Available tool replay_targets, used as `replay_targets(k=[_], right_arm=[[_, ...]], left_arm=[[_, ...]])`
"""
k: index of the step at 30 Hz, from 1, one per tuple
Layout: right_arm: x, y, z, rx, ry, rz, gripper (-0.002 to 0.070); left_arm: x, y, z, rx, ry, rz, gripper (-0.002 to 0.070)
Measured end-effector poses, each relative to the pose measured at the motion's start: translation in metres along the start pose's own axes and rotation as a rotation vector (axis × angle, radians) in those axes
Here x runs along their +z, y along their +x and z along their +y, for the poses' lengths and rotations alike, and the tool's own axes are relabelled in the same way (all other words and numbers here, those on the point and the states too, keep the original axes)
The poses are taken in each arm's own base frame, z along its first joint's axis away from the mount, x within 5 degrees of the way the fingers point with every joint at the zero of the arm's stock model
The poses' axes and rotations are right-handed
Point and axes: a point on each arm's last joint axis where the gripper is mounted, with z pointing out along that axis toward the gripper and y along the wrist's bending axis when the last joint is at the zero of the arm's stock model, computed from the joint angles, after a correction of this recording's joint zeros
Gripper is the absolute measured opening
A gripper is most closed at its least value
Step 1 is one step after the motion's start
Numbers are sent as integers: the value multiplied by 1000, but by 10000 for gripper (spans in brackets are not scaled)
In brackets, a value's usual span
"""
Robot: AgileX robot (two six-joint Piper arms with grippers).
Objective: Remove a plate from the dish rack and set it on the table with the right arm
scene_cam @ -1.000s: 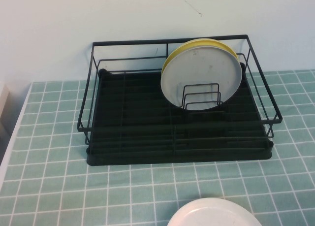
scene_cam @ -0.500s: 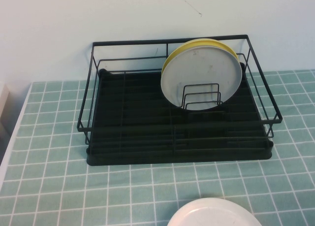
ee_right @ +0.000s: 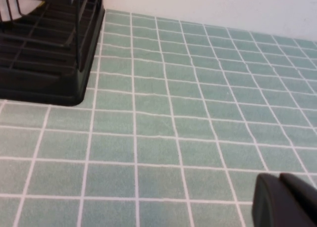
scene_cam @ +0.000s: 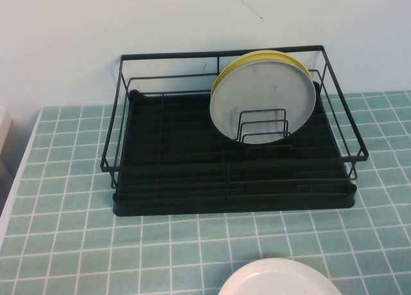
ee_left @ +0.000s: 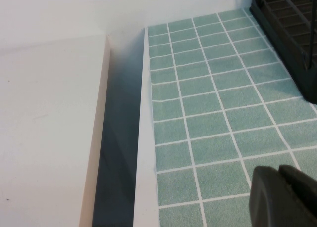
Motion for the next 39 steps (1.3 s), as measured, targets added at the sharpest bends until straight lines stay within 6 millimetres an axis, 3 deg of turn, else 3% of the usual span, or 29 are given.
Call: replay_targets(k=[3,9,13,21,30,35,39], right_arm=[[0,-1,3,132,-31,-14,-1],[-1,-12,16,869,-228,-69,-1],[-2,-16,18,1041,-281,-84,-1],[-3,-14,22,985,-307,-47,-1],[-10,-16,37,646,-464,-17,-1],[-24,-65,31,356,-492,-35,-1],[-22,-113,20,23,-467,-48,-1]], left_arm=[[0,0,0,0,0,0,-3],[0,0,0,0,0,0,-3],[0,0,0,0,0,0,-3],[0,0,0,0,0,0,-3],[0,0,0,0,0,0,-3],[0,0,0,0,0,0,-3],[0,0,0,0,0,0,-3]])
